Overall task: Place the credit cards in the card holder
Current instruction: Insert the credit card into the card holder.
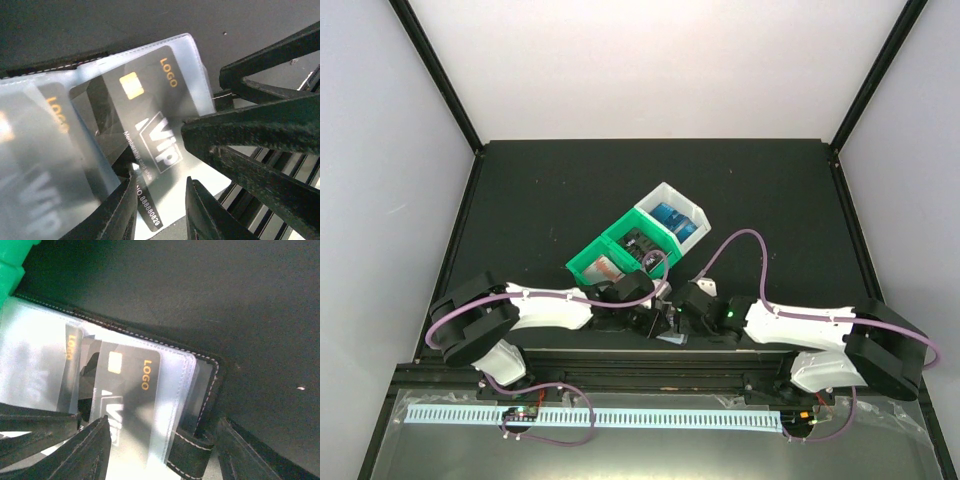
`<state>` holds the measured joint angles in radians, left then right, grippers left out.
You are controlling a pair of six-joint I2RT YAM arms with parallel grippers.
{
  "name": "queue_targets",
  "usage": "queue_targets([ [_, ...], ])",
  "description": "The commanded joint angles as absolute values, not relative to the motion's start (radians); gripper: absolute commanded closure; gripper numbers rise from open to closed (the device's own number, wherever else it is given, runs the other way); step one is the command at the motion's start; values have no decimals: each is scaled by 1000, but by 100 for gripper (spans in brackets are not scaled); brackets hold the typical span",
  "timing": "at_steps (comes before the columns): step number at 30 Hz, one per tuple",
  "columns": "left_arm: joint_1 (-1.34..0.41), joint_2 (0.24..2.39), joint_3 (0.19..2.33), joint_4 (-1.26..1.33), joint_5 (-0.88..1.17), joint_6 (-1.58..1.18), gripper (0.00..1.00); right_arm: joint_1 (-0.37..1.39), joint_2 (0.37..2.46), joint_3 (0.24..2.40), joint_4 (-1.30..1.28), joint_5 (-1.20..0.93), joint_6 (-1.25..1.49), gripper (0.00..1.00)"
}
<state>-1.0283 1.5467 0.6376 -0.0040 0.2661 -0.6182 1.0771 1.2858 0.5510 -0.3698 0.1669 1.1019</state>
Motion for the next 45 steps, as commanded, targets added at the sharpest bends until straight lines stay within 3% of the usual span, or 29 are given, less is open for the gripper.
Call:
queue_targets([
  [1,-1032,1561,695,3,273,-578,70,1066,1269,547,-392,231,1125,40],
  [6,-1030,1558,720,-80,174,-578,61,1060,1261,545,-442,262,1154,37],
  [20,-1031,1601,751,-125,144,-629,41,1040,1323,541,-355,180,1117,37],
  [24,-1031,1621,742,-84,193,-642,42,1041,1309,532,-334,175,1117,37],
  [32,-1031,1634,744,-10,297,-593,57,1025,1286,501,-238,112,1096,36],
  [45,-1013,1605,724,35,347,-551,60,992,1288,473,-120,50,1051,36],
])
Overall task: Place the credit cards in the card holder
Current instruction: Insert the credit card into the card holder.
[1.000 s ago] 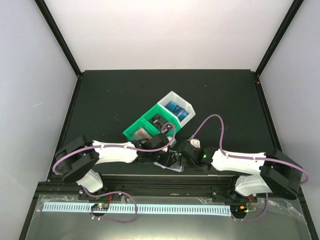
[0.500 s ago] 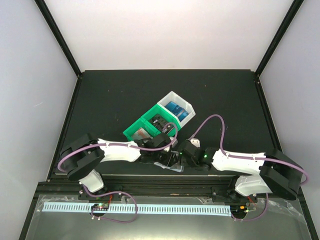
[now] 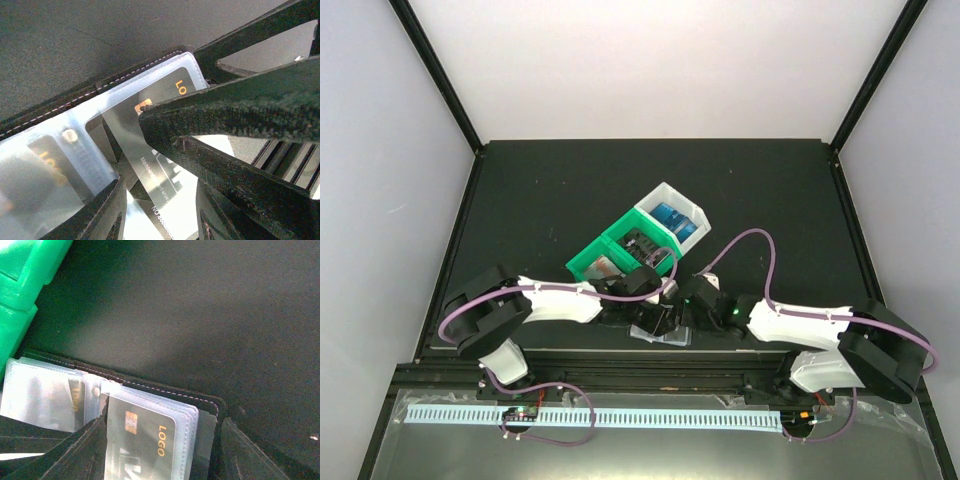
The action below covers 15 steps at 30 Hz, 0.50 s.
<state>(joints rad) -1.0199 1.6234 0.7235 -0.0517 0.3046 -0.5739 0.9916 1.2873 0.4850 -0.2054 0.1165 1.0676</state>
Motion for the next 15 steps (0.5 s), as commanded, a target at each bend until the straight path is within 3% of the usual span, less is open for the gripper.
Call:
queue_targets([
  [1,-1011,1595,720,30,336,-551,60,991,1285,473,-122,54,1051,36],
  [15,-1006,1453,840,-210,108,-414,50,991,1043,487,-414,296,1119,35],
])
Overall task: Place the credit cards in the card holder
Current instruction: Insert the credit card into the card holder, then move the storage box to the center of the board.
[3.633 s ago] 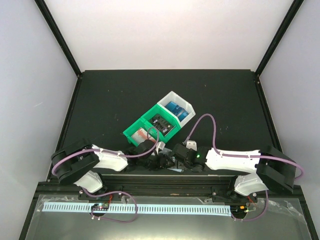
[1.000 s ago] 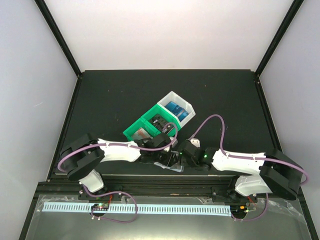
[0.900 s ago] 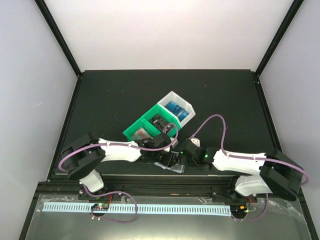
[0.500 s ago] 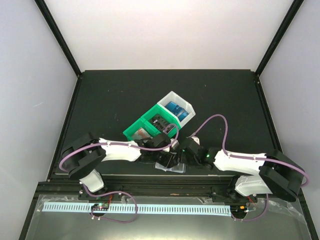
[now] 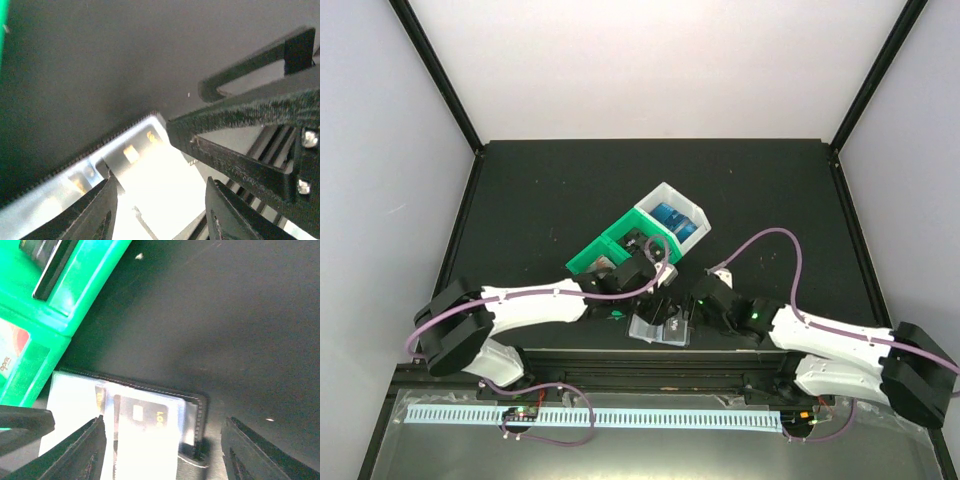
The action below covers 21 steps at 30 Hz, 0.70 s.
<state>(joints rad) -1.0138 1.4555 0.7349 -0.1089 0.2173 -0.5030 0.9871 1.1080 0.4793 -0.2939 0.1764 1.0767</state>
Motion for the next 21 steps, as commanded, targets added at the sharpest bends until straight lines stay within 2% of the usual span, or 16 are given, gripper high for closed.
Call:
queue_targets([
  [1,-1006,1474,877,-248,81,-396,50,991,1023,483,-436,319,1131,35],
  [3,-1006,1536,956,-327,30,-366,52,989,989,474,-466,350,1148,35],
  [6,-1003,1624,1043,-411,-32,-362,66,982,960,466,-493,360,1150,35],
  [8,-998,1655,1055,-419,-55,-372,72,979,958,466,-503,355,1143,35],
  [21,-898,1758,1106,-491,-177,-396,71,973,1005,446,-480,277,1095,34],
])
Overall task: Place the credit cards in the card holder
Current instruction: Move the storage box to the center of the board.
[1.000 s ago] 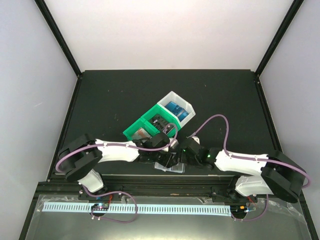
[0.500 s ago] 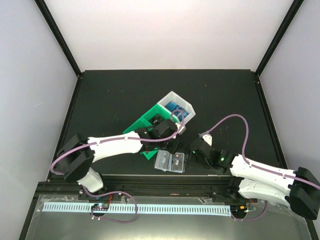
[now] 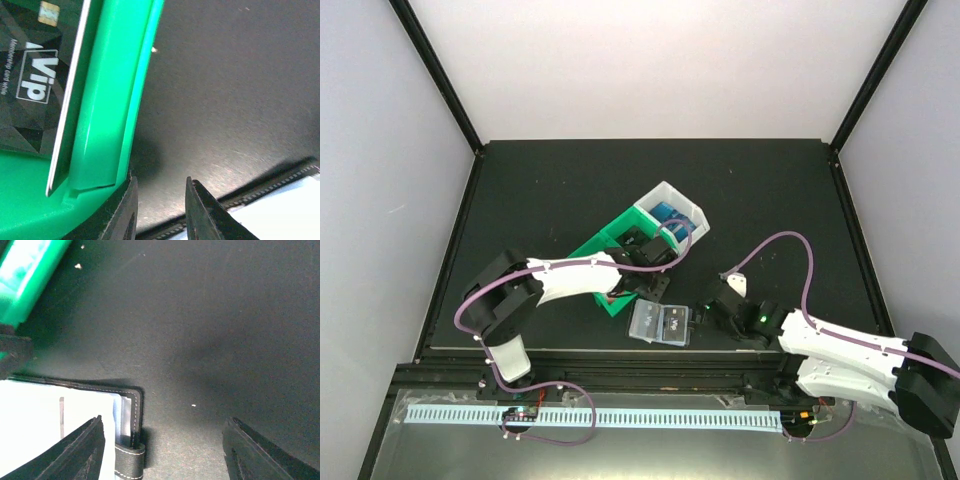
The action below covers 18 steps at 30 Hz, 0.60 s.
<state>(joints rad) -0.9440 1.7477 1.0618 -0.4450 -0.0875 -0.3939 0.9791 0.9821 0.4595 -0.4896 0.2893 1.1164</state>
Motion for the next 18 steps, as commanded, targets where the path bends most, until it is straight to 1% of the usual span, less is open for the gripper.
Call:
queue_targets([
  [1,-884,1756,1105,-490,-186,-394,70,973,1013,446,-475,269,1091,34],
  [7,-798,1751,1108,-484,-206,-372,68,974,1074,467,-438,219,1040,32],
  [13,-732,1736,1091,-458,-183,-359,64,973,1128,494,-404,124,947,32],
  [18,-734,1633,1016,-402,-58,-367,54,974,1098,485,-467,58,923,35],
])
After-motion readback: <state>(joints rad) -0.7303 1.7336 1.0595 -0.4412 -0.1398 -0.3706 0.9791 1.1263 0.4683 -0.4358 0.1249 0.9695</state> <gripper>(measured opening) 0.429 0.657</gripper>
